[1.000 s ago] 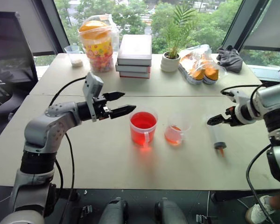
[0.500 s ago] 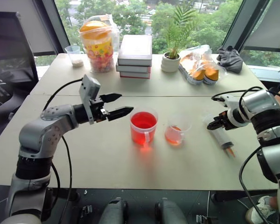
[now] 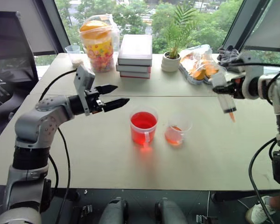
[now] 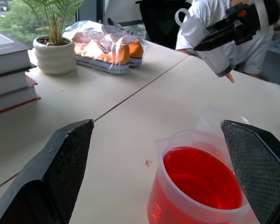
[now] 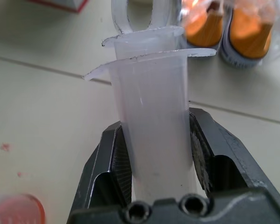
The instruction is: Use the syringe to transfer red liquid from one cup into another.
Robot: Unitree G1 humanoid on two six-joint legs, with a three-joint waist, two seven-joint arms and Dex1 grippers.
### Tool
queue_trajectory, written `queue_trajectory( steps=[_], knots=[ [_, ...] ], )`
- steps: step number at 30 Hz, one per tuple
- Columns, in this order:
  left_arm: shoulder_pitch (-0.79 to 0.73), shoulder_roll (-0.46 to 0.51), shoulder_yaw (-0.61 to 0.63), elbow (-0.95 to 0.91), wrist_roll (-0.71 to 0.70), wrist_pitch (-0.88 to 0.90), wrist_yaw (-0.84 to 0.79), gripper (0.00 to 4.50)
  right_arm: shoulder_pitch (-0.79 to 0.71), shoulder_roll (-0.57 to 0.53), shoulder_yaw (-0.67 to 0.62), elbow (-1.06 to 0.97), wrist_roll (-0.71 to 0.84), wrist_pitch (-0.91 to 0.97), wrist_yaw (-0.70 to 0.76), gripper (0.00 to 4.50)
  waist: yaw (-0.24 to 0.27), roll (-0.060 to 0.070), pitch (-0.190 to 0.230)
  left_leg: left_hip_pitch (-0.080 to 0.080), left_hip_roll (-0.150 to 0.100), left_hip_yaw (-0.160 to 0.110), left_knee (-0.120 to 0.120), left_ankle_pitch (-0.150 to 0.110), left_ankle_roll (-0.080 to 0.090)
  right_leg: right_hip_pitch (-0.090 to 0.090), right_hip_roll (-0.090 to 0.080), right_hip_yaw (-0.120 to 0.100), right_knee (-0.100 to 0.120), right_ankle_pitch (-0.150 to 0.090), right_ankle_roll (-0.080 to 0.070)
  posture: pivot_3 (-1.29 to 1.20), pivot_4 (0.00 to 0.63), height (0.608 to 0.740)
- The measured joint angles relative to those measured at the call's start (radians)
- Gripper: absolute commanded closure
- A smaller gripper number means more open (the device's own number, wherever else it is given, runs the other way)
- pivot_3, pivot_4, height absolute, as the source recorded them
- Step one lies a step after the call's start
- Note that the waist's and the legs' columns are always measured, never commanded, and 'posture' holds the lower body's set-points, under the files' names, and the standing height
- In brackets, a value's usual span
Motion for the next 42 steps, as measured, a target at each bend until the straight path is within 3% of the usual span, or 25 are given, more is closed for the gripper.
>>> queue_trajectory(
  steps=[2,7,14,25,42],
  knots=[
    [-0.052,0.0,-0.006,0.041,0.006,-0.008,-0.02,0.0,-0.001,0.151,-0.097,-0.13,0.08,-0.071,-0.061,3.11,-0.002,0.0,0.0,0.0,0.001,0.0,0.0,0.0,0.0,-0.001,0.001,0.0,0.002,0.0,0.0,0.0,0.15,0.74],
    [-0.091,0.001,-0.007,0.114,0.016,-0.015,-0.065,0.0,0.005,0.37,-0.217,-0.237,0.234,-0.157,-0.139,3.11,0.011,0.0,0.0,0.0,0.0,-0.002,0.0,0.0,-0.001,0.0,0.0,-0.002,0.001,0.0,0.0,0.0,0.15,0.74],
    [-0.162,-0.008,-0.016,0.141,0.027,-0.013,-0.1,0.0,0.256,0.513,-0.087,-0.321,0.298,-0.403,-0.05,3.11,0.007,0.0,0.0,-0.001,-0.002,-0.001,0.0,0.0,-0.001,0.001,-0.001,-0.001,-0.001,0.001,0.001,0.0,0.15,0.74],
    [-0.208,-0.014,-0.04,0.141,0.017,0.037,-0.146,0.0,0.444,0.57,0.108,-0.295,0.21,-0.711,-0.014,3.11,0.004,0.0,0.0,0.001,-0.001,-0.001,0.0,0.001,-0.002,0.0,0.001,-0.001,0.001,0.001,0.001,0.0,0.15,0.74],
    [-0.272,-0.099,-0.067,0.143,0.004,0.052,-0.181,0.0,0.509,0.542,0.199,-0.298,0.177,-0.742,-0.018,3.11,0.005,0.0,0.0,0.001,-0.001,-0.002,0.001,0.001,-0.002,0.001,0.001,-0.001,0.001,0.001,0.001,0.0,0.15,0.74]
  ],
)
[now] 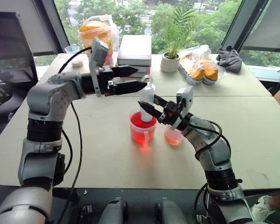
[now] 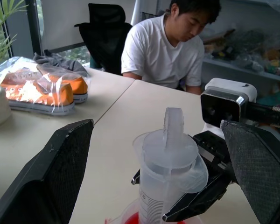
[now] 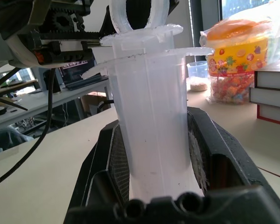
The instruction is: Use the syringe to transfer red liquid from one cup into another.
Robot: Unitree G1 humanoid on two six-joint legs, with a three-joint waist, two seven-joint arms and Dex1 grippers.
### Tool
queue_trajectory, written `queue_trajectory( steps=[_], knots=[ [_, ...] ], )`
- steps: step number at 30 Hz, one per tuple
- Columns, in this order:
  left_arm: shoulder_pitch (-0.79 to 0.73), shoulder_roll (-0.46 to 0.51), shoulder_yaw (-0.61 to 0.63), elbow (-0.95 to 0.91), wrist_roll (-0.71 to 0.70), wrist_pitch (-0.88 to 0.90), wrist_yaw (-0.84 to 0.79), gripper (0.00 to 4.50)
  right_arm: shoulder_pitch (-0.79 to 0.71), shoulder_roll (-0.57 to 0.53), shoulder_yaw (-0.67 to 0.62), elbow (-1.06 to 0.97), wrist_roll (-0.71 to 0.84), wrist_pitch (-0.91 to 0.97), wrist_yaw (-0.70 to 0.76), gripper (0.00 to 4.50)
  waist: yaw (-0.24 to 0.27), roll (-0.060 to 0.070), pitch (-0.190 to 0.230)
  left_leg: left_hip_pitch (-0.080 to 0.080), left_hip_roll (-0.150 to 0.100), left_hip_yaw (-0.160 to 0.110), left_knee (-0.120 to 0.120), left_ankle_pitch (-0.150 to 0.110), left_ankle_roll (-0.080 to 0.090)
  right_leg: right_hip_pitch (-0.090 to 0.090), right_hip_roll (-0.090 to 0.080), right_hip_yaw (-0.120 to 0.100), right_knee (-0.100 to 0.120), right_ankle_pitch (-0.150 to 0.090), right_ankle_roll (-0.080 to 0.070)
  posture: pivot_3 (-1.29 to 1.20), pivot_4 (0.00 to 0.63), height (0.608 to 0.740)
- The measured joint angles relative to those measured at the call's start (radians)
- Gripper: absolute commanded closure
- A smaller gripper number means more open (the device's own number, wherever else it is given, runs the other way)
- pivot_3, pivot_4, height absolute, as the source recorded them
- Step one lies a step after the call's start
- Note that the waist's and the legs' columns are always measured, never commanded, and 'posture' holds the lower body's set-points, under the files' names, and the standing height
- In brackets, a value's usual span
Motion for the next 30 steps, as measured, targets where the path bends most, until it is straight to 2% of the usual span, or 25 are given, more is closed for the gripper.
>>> queue_trajectory(
  steps=[4,7,14,15,30],
  knots=[
    [0.001,-0.016,-0.015,0.0,0.001,0.0,-0.01,0.0,0.0,-0.002,0.001,0.0,0.0,0.001,-0.001,3.11,0.0,0.0,0.0,0.0,0.0,0.0,0.0,0.0,0.0,0.0,0.0,0.0,0.0,0.0,0.0,0.0,0.15,0.74],
    [0.001,-0.022,-0.019,0.0,0.001,0.002,-0.011,0.77,0.0,-0.004,0.001,0.0,0.001,0.004,-0.001,3.11,0.0,0.0,0.0,0.0,0.0,0.0,0.0,0.0,0.0,0.0,0.0,0.0,0.0,0.0,0.0,0.0,0.15,0.74],
    [0.006,-0.034,-0.019,0.0,-0.002,0.01,-0.009,4.25,0.0,-0.013,0.001,-0.011,0.001,0.007,-0.003,3.11,0.0,0.0,0.0,0.0,0.0,0.0,0.0,0.0,0.0,0.0,0.0,0.0,0.0,0.0,0.0,0.0,0.15,0.74],
    [0.006,-0.034,-0.017,0.0,-0.001,0.01,-0.007,4.43,0.001,-0.014,0.001,-0.013,0.001,0.008,-0.003,3.11,0.0,0.0,0.0,0.0,0.0,0.0,0.0,0.0,0.0,0.0,0.0,0.0,0.0,0.0,0.0,0.0,0.15,0.74],
    [-0.023,-0.041,-0.029,0.05,0.008,0.01,-0.01,4.43,0.0,-0.032,-0.003,-0.031,0.045,0.072,0.0,3.11,0.002,0.0,0.0,0.0,0.0,0.0,0.0,0.0,0.0,0.0,0.0,0.0,0.0,0.0,0.0,0.0,0.15,0.74]
  ],
)
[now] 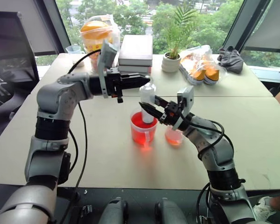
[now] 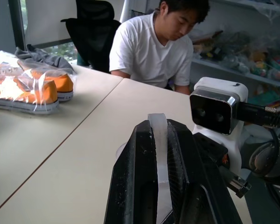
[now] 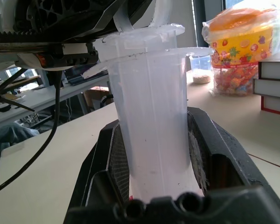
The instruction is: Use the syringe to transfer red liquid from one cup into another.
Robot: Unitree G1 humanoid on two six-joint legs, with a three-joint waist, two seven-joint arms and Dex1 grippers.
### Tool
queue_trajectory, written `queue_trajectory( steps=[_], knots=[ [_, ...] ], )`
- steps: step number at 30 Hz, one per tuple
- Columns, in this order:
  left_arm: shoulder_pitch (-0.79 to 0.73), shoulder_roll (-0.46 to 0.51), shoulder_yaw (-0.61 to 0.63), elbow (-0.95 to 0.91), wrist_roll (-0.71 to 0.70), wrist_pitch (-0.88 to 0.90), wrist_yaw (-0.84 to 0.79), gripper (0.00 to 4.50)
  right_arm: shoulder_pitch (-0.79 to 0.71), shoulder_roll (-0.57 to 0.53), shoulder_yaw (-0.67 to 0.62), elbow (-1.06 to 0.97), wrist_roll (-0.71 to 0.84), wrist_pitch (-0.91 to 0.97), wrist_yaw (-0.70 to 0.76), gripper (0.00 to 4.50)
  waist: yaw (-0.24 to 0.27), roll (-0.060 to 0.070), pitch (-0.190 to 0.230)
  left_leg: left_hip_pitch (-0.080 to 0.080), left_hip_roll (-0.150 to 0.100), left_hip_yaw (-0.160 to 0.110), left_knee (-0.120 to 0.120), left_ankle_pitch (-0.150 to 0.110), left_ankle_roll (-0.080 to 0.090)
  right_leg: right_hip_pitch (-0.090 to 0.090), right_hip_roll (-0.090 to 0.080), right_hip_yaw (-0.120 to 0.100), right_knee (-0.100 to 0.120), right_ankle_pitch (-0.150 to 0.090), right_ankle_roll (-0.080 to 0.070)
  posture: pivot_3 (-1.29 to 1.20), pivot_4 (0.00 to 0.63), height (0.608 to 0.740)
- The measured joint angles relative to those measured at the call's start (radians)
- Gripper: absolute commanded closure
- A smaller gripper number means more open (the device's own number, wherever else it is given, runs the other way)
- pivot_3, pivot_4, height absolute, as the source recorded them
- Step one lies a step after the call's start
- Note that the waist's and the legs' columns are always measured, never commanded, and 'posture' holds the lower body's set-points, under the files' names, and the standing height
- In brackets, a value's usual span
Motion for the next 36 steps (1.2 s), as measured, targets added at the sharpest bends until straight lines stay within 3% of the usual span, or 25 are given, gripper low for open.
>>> queue_trajectory(
  steps=[17,35,36],
  knots=[
    [-0.093,0.004,-0.01,0.108,0.021,-0.013,-0.025,4.43,-0.017,0.003,-0.009,0.026,0.015,-0.002,-0.001,3.11,-0.001,0.0,0.0,0.0,0.0,0.0,0.0,0.0,0.0,0.0,0.0,0.0,0.0,0.0,0.0,0.0,0.15,0.74],
    [-0.101,0.011,-0.008,0.107,0.031,-0.033,-0.027,4.43,-0.024,0.005,-0.008,0.032,0.015,0.013,-0.001,3.11,-0.002,0.0,0.0,0.0,0.0,0.0,0.0,0.0,0.0,0.0,0.0,0.0,0.0,0.0,0.0,0.0,0.15,0.74],
    [-0.1,0.013,-0.004,0.104,0.029,-0.033,-0.027,4.06,-0.032,0.004,-0.008,0.032,0.015,0.019,-0.001,3.11,-0.002,0.0,0.0,0.0,0.0,0.0,0.0,0.0,0.0,0.0,0.0,0.0,0.0,0.0,0.0,0.0,0.15,0.74]
  ],
)
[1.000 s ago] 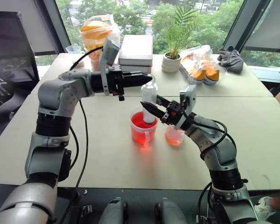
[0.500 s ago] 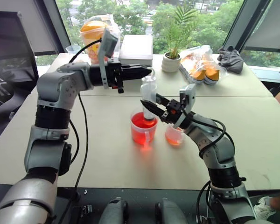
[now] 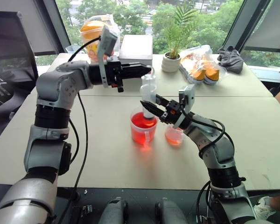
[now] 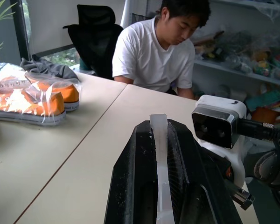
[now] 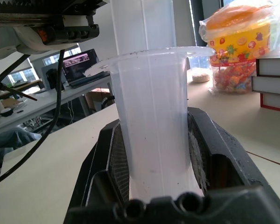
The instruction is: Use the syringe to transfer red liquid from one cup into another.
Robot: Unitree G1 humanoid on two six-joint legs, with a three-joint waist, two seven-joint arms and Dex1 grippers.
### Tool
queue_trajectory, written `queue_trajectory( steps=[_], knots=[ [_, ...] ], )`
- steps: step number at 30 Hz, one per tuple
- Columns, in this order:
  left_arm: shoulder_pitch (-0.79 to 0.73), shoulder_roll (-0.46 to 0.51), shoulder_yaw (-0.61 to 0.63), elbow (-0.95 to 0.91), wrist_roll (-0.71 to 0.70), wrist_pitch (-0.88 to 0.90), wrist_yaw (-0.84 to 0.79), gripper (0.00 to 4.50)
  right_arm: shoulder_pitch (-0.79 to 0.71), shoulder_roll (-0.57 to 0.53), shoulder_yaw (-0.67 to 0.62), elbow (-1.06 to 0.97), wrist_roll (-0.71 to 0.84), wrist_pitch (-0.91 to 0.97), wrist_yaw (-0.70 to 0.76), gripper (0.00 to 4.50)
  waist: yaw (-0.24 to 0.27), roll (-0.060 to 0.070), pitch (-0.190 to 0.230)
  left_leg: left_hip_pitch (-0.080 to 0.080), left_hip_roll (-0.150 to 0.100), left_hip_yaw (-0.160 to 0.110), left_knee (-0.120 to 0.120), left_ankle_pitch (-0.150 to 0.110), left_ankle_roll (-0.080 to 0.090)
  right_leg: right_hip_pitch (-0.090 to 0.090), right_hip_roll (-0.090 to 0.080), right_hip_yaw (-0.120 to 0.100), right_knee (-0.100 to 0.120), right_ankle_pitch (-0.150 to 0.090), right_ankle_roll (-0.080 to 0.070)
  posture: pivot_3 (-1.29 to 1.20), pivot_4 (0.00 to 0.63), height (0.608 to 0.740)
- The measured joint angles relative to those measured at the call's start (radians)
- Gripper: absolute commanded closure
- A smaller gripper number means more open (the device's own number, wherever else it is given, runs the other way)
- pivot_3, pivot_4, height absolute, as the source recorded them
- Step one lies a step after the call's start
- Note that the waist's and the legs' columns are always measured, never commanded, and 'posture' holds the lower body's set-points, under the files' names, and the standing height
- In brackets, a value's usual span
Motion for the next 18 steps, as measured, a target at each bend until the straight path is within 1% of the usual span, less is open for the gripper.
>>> queue_trajectory(
  steps=[1,2,8,9,14,18],
  knots=[
    [0.0,0.0,0.007,-0.002,-0.002,0.0,0.0,3.63,-0.009,-0.001,0.0,0.0,0.0,0.005,0.0,3.11,0.0,0.0,0.0,0.0,0.0,0.0,0.0,0.0,0.0,0.0,0.0,0.0,0.0,0.0,0.0,0.0,0.15,0.74],
    [0.0,0.001,0.016,-0.003,-0.003,0.0,0.004,3.38,-0.014,-0.004,0.002,-0.003,0.001,0.009,0.0,3.11,-0.001,0.0,0.0,0.0,0.0,0.0,0.0,0.0,0.0,0.0,0.0,0.0,0.0,0.0,0.0,0.0,0.15,0.74],
    [0.001,0.014,0.046,-0.016,-0.016,0.009,0.014,0.43,-0.053,-0.014,0.008,-0.039,0.022,0.046,0.003,3.11,0.0,0.0,0.0,0.0,0.0,0.0,0.0,0.0,0.0,0.0,0.0,0.0,0.0,0.0,0.0,0.0,0.15,0.74],
    [0.004,0.021,0.046,-0.022,-0.017,0.012,0.008,0.05,-0.061,-0.016,0.006,-0.045,0.025,0.049,0.001,3.11,0.0,0.0,0.0,0.0,0.0,0.0,0.0,0.0,0.0,0.0,0.0,0.0,0.0,0.0,0.0,0.0,0.15,0.74],
    [0.051,0.067,0.067,-0.087,-0.072,0.046,-0.048,0.05,-0.074,-0.028,-0.021,-0.065,0.053,0.073,-0.017,3.11,0.0,0.0,0.0,0.0,0.0,0.0,0.0,0.0,0.0,0.0,0.0,0.0,0.0,0.0,0.0,0.0,0.15,0.74],
    [0.082,0.087,0.075,-0.104,-0.092,0.058,-0.061,0.05,-0.074,-0.033,-0.024,-0.075,0.073,0.101,-0.034,3.11,0.0,0.0,0.0,0.0,0.0,0.0,0.0,0.0,0.0,0.0,0.0,0.0,0.0,0.0,0.0,0.0,0.15,0.74]
  ],
)
